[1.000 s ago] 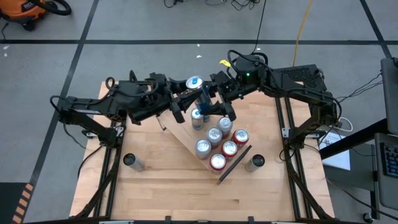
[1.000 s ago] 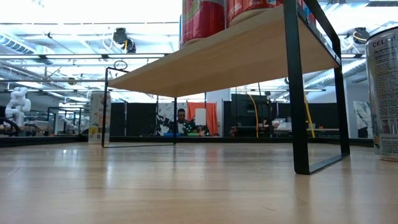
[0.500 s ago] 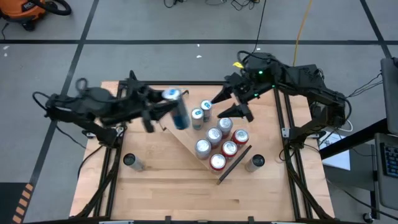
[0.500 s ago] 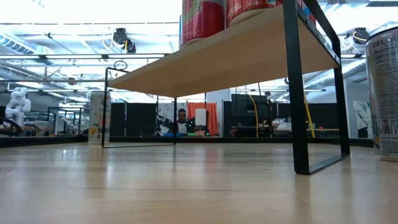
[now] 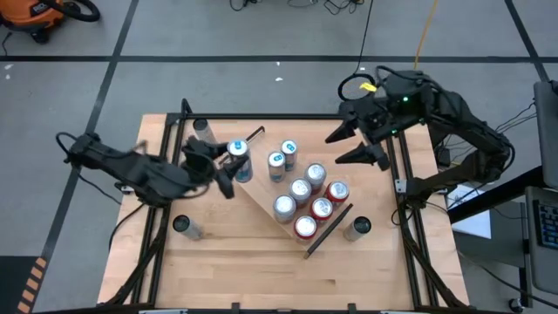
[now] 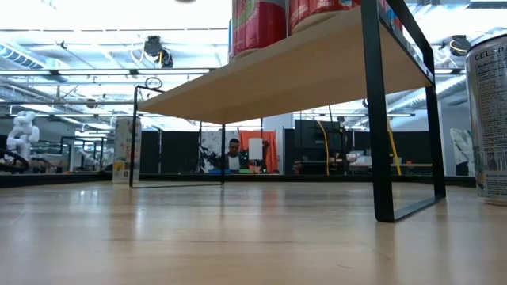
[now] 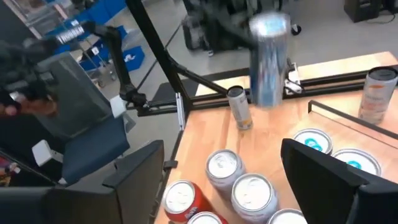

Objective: Place canned beverage on shelf
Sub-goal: Put the blue soda can on the shelf aligned with the other blue soda can

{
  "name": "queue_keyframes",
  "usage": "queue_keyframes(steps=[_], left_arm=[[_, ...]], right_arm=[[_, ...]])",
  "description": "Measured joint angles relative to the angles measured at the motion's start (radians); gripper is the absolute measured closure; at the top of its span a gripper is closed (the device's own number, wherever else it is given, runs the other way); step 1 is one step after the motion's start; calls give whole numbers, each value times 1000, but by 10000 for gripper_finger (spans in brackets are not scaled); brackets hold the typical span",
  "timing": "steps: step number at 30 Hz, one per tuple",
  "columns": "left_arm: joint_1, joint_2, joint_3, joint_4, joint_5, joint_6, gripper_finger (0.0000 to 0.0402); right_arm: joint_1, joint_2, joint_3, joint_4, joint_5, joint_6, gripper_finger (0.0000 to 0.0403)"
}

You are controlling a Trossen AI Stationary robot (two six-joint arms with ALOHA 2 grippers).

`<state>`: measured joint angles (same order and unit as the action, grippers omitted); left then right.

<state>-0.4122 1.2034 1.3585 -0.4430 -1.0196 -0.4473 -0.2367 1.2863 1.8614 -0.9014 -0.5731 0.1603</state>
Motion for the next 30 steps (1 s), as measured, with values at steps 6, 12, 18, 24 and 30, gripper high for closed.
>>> queue_keyframes(steps=[6,12,18,24,30], left_arm=[[0,8,-172,231,-12,-87,164],[-1,24,-188,257,34,17,164],[2,24,-188,301,57,151,164],[12,37,-188,305,80,195,164],[13,87,-205,307,101,277,164]], right_arm=[[0,-26,0,12,39,56,101],[1,-28,0,29,103,111,101],[1,-28,0,72,119,126,101],[1,-27,0,73,132,127,101],[1,-28,0,75,132,102,101]])
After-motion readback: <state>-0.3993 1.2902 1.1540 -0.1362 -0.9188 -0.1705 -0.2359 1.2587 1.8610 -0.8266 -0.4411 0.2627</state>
